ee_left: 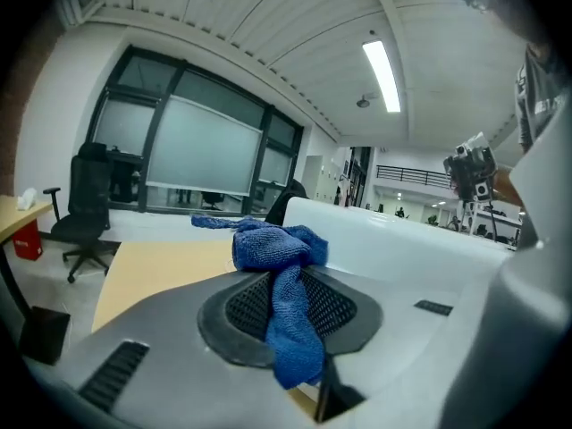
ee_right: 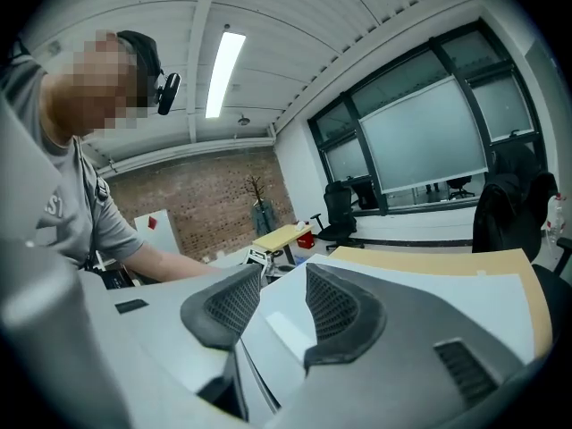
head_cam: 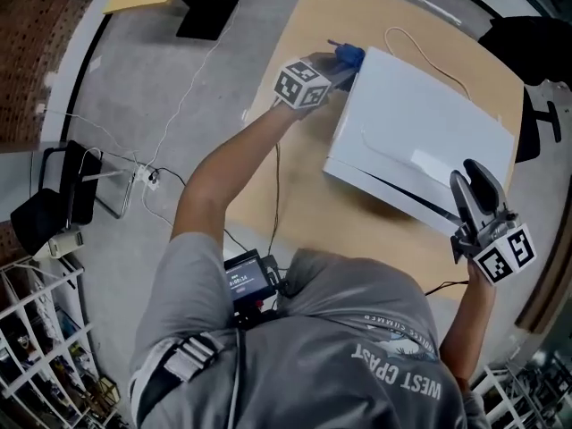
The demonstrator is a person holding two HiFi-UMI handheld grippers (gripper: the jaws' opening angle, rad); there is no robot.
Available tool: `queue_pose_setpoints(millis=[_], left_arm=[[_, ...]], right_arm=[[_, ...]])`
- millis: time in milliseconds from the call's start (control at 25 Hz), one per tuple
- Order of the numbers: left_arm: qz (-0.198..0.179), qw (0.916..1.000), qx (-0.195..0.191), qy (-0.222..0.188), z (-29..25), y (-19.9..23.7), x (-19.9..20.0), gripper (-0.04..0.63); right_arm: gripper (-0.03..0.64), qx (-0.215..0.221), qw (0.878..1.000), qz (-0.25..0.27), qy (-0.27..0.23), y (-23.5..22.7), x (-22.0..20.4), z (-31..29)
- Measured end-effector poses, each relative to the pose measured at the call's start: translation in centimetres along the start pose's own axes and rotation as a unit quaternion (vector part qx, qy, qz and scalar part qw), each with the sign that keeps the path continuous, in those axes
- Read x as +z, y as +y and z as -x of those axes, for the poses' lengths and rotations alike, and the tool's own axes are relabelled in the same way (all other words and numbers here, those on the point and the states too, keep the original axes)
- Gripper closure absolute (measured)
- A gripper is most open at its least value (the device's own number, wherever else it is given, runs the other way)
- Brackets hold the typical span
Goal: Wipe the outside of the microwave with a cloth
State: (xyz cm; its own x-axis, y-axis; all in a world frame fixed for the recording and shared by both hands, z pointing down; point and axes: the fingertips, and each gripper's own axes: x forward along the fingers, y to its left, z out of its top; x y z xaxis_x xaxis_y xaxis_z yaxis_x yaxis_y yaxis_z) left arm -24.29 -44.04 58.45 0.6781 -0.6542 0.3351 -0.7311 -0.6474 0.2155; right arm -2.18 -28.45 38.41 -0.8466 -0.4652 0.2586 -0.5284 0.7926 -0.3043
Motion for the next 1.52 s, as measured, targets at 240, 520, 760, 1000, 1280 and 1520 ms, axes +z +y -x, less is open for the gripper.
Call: queue_pose_setpoints(millis=[240, 520, 760, 1000, 1280, 1520], left_arm=[[0.01, 0.9979, -0.046, 0.044, 5.2, -6.1, -5.9, 0.506], [0.1, 0.9892, -0.075, 0.077, 12.5, -14.7, -11.8, 0.506], [0.155, 0.9857, -0.039, 0.053, 9.5, -11.9, -11.2, 0.506], [0.11, 0.9924, -0.012, 0.053, 1.9, -0.8, -9.8, 0.508], [0.101, 0.9924, -0.047, 0.053, -1.9, 2.5, -5.7, 0.508], [0.094, 0.9924, -0.067, 0.043, 2.4, -2.3, -6.2, 0.508]], right_arm=[[0.451, 0.005, 1.0, 0.002, 0.014, 0.3, -0.3, -0.9], [0.453, 0.017, 0.999, 0.0, 0.029, 0.2, -0.7, -1.5], [0.453, 0.016, 0.999, 0.003, 0.042, 0.1, -1.3, -1.5], [0.453, 0.006, 0.998, 0.008, 0.056, -0.2, -3.3, -4.1], [0.453, 0.0, 0.999, 0.005, 0.049, -0.4, -3.1, -2.8], [0.463, -0.007, 1.0, -0.011, 0.008, -1.4, -1.5, -0.8]])
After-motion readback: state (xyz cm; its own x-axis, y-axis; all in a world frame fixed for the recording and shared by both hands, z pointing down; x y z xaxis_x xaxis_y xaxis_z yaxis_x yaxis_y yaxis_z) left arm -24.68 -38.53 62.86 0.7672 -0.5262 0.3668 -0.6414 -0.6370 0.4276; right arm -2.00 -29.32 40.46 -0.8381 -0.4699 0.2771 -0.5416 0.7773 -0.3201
